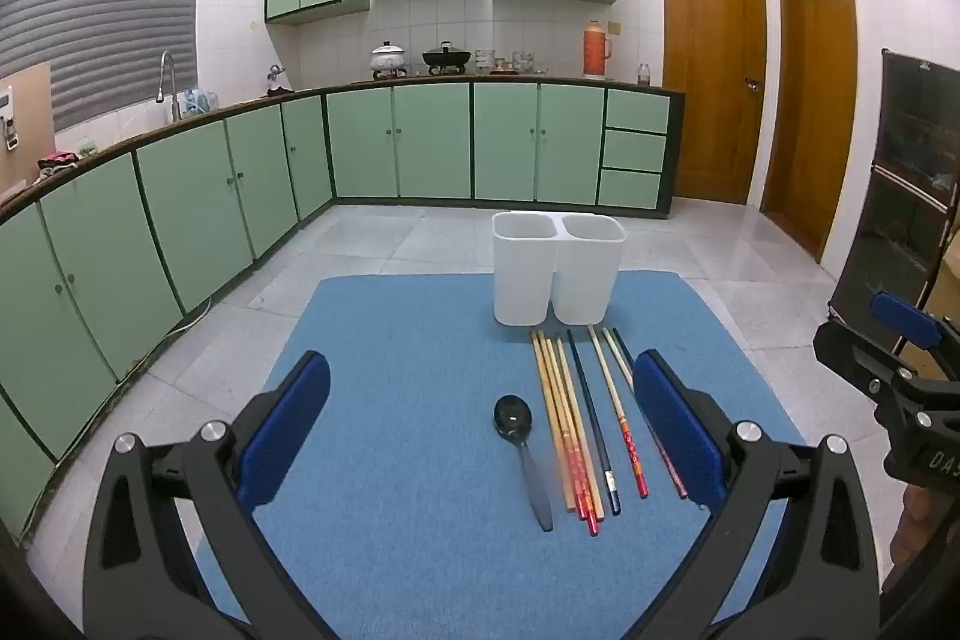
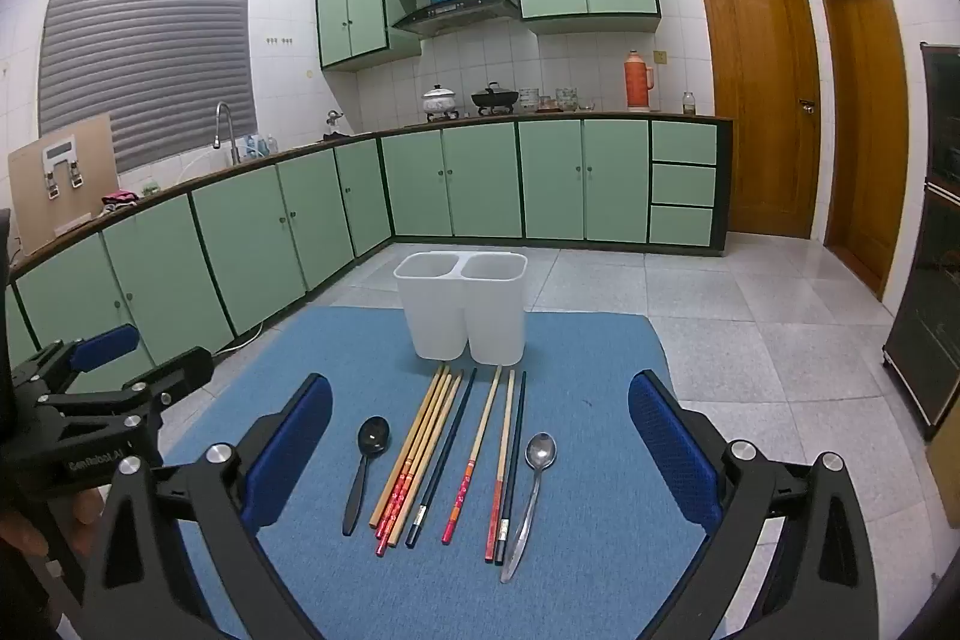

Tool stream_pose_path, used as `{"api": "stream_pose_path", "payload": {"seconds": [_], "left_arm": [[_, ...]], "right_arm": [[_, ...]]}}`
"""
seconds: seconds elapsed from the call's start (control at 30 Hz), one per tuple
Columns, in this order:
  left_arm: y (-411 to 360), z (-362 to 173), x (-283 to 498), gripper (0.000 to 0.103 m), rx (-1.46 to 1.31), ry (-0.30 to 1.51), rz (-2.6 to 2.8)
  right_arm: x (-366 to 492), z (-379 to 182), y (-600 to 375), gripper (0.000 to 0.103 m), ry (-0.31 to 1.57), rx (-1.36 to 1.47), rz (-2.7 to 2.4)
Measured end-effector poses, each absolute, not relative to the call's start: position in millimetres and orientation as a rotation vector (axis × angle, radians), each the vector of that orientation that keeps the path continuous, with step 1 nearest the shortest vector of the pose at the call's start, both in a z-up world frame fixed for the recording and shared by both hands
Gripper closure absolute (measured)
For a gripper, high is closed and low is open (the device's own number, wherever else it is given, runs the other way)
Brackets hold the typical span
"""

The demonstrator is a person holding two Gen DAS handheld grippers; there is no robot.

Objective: Organize utensils

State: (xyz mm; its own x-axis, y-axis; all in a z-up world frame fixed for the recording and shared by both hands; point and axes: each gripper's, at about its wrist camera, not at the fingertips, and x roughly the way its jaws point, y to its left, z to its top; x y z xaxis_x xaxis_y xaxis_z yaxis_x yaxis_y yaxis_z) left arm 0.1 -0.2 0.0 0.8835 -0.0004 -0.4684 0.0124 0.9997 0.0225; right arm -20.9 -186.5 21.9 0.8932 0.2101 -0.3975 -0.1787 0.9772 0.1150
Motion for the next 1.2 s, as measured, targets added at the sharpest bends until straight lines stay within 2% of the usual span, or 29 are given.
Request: {"api": "stream_pose_path", "payload": {"seconds": [1.2], "left_arm": [[9,7,-14,0.005,0.028,0.479,-0.001]], "right_arm": [[-21,22,-187,0.006,0.425,0.076,0.202]]}}
